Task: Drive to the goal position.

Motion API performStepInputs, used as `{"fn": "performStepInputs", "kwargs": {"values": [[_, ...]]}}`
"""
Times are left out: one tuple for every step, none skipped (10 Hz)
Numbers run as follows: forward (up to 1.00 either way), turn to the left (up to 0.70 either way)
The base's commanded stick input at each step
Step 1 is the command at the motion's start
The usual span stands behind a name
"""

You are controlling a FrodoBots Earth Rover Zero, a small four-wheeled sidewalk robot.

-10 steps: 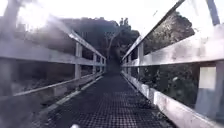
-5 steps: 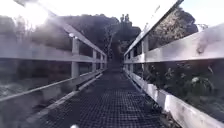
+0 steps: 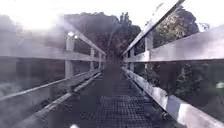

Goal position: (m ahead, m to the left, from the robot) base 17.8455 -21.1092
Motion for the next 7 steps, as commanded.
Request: {"fn": "performStepInputs", "kwargs": {"values": [[0.45, 0.00], [0.45, 0.00], [0.45, 0.00], [0.45, 0.00], [0.45, 0.00], [0.45, 0.00], [0.45, 0.00]]}}
